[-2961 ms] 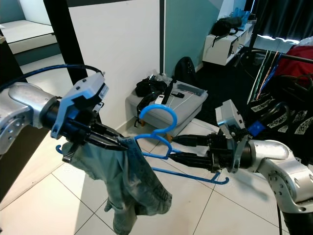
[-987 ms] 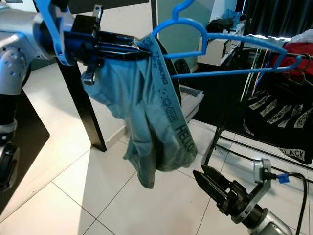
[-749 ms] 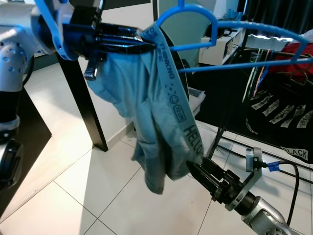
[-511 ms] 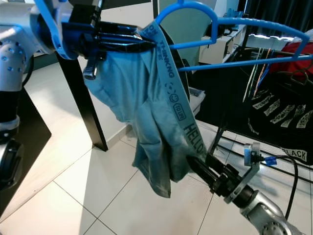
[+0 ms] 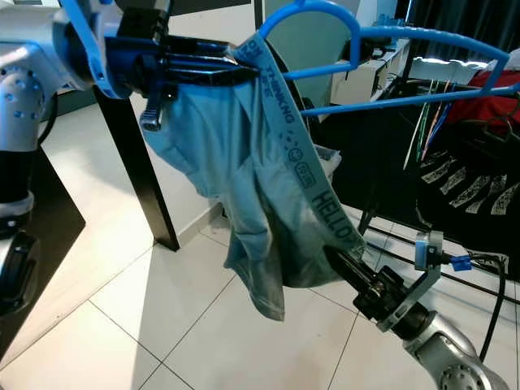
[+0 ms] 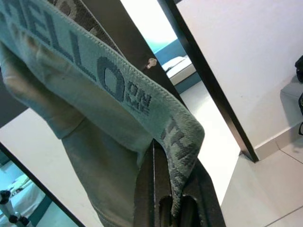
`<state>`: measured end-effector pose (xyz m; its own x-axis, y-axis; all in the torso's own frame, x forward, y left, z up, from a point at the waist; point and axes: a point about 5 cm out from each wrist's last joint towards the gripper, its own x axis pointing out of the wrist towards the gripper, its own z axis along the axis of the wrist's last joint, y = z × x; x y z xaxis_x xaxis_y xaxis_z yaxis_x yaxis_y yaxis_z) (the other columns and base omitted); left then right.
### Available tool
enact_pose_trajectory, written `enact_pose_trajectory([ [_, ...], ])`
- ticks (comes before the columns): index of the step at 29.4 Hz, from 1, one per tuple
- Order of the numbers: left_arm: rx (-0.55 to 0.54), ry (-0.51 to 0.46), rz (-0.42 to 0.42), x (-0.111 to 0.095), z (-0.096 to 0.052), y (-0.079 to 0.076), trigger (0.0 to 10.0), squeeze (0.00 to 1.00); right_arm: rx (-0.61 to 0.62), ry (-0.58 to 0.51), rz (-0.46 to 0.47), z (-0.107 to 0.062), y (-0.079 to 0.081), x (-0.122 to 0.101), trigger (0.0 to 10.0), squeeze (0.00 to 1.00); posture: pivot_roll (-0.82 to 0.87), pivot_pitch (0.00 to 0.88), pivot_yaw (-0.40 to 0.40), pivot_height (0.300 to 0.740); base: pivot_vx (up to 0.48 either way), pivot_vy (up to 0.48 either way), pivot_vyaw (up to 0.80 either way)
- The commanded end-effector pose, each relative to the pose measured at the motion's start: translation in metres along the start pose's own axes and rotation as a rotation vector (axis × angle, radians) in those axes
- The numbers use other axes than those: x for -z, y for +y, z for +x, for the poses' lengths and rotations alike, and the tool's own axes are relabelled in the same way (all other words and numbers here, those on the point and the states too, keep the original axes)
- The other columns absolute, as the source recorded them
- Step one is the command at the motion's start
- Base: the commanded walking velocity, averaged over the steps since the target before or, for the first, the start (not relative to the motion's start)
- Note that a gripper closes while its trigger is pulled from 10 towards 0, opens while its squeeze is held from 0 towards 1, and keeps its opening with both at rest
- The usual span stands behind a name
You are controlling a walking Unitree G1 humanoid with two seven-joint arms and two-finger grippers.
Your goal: Hang hanger
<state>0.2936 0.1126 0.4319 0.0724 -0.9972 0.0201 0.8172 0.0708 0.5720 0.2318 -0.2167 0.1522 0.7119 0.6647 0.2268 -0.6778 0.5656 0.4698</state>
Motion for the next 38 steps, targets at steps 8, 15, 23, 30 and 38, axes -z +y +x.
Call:
enact_pose_trajectory([
  [8,-0.082,0.023,-0.005,0.005,-0.016,0.008,8.6,0.00,0.026,0.032,-0.055,-0.005,-0.001,-0.005,10.0,0.00,-0.04,0.000,0.024,0.740,0.000,0.000,0.00],
  [15,-0.095,0.028,-0.013,0.007,-0.020,0.010,8.5,0.00,0.025,0.024,-0.032,-0.008,-0.002,-0.007,10.0,1.00,-0.04,0.000,0.023,0.740,0.000,0.000,0.00],
  [23,-0.087,0.019,-0.017,0.006,-0.021,0.010,8.4,0.00,0.024,0.052,-0.042,-0.008,-0.001,-0.005,10.0,0.00,-0.04,0.000,0.022,0.740,0.000,0.000,0.00],
  [30,-0.086,0.017,-0.014,0.005,-0.021,0.010,8.4,0.00,-0.014,0.040,-0.041,-0.009,0.003,-0.008,0.0,0.00,-0.04,0.000,0.021,0.740,0.000,0.000,0.00],
  [38,-0.090,0.019,-0.019,0.007,-0.022,0.010,8.5,0.00,-0.019,0.022,-0.055,-0.009,0.002,-0.013,0.0,0.00,-0.04,0.000,0.019,0.740,0.000,0.000,0.00],
])
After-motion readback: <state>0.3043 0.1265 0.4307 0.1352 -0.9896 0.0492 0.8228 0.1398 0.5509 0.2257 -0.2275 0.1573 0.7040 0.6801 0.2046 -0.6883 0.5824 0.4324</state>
